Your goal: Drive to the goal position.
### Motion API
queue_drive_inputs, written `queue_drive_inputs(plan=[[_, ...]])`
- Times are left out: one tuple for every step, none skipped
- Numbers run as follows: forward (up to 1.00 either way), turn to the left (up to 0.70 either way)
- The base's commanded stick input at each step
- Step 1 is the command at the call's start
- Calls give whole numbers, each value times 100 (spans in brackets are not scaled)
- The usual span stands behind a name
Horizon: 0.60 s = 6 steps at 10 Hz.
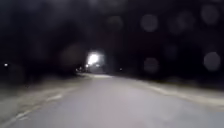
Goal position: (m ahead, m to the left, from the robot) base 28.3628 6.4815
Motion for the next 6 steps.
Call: queue_drive_inputs(plan=[[100,9],[100,29],[100,39],[100,11],[100,0],[100,0]])
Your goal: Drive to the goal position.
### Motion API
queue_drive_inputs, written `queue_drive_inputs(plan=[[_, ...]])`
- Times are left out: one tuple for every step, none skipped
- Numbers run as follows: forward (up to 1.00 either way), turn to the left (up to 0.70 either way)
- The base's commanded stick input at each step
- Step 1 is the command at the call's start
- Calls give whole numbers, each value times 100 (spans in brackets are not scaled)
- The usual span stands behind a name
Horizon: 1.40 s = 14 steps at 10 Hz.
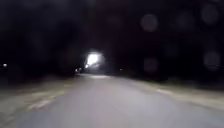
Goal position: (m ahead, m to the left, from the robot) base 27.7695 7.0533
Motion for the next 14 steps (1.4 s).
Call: queue_drive_inputs(plan=[[100,0],[100,0],[100,0],[100,0],[100,0],[100,0],[100,0],[100,0],[100,0],[100,0],[100,0],[100,21],[100,39],[100,40]])
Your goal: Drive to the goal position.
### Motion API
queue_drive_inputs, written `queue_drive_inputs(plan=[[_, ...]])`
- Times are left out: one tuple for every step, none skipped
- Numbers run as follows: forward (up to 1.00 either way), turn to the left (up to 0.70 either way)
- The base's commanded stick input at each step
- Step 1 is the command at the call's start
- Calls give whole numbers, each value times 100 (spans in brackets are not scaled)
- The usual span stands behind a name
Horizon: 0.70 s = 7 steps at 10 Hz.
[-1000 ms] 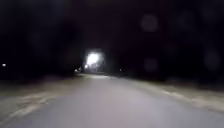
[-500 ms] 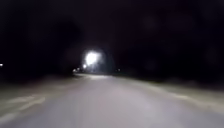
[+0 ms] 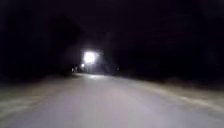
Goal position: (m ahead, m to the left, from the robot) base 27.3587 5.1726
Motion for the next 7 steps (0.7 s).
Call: queue_drive_inputs(plan=[[100,40],[100,40],[100,40],[100,0],[100,0],[100,0],[100,0]])
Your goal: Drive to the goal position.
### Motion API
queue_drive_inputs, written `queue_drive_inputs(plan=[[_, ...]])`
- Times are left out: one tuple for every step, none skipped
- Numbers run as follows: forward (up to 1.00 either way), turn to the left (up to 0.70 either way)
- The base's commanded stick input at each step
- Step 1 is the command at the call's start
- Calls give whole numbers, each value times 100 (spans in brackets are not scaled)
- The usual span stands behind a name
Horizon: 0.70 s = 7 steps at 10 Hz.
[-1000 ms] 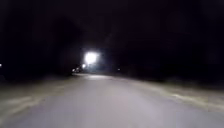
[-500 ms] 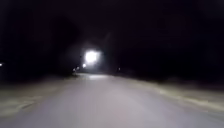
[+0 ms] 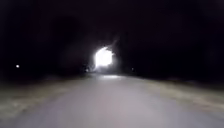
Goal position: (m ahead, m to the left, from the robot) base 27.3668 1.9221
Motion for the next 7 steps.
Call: queue_drive_inputs(plan=[[100,13],[100,37],[100,22],[100,8],[100,0],[100,0],[100,0]])
